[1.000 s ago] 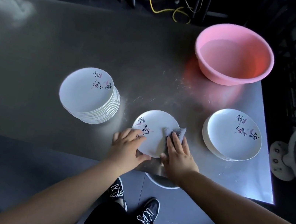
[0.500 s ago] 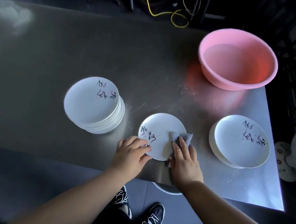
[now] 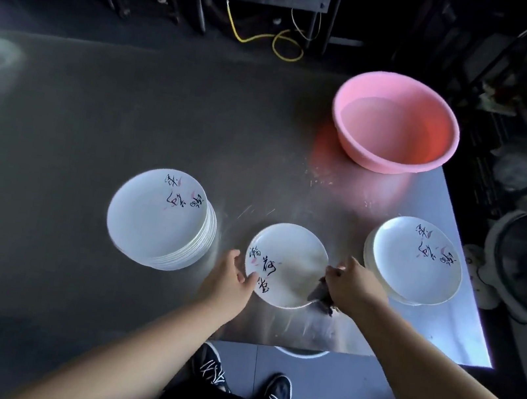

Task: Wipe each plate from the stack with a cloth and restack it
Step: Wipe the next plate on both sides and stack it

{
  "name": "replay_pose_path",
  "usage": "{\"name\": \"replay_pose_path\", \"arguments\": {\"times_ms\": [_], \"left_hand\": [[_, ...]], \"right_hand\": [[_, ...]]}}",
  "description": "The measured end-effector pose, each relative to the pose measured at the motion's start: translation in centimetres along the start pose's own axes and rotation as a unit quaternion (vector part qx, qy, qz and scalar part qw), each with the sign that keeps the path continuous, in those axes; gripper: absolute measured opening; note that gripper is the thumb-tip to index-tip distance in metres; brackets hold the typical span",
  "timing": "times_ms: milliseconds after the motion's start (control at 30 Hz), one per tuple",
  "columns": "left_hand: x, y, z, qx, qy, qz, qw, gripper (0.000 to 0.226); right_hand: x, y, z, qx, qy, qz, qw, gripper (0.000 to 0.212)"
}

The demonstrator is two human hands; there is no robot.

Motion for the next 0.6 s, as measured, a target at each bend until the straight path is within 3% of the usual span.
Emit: {"name": "replay_pose_path", "arguments": {"times_ms": [133,300,400,500,600], "left_hand": [[-1.1,0.2,-1.1,0.128,-0.068,0.009,0.989,0.024],[-3.2,-0.3,-0.3,0.190,-0.147,0.061,0.969,0.022],[-4.3,-0.9,0.3,0.178,-0.158,0.130,0.963,0.041],[-6.3,-2.1,1.0,0.156,-0.126,0.267,0.943,0.043],[-8.8,-4.0,2.7,0.128,-0.068,0.397,0.906,0.033]], "right_hand": [[0.6,1.7,-2.5,0.115,0.044,-0.036,0.992,0.038],[1.2,2.5,-2.2,0.126,0.100,-0.115,0.980,0.042],[1.8,1.1,-1.6,0.056,0.065,-0.182,0.980,0.038],[2.6,-1.7,0.1,-0.072,0.013,-0.376,0.924,0.068],[3.4,-6.1,2.5,-0.155,-0.057,-0.426,0.890,0.045]]}}
Point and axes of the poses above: each hand's wrist, its own z-axis away from the middle knuckle, its own y-axis out of the palm, x = y × z, the point moved 7 cm from there along -z, towards the middle knuckle, and after that the axes turned 15 degrees about -y, right-handed, at the moved point
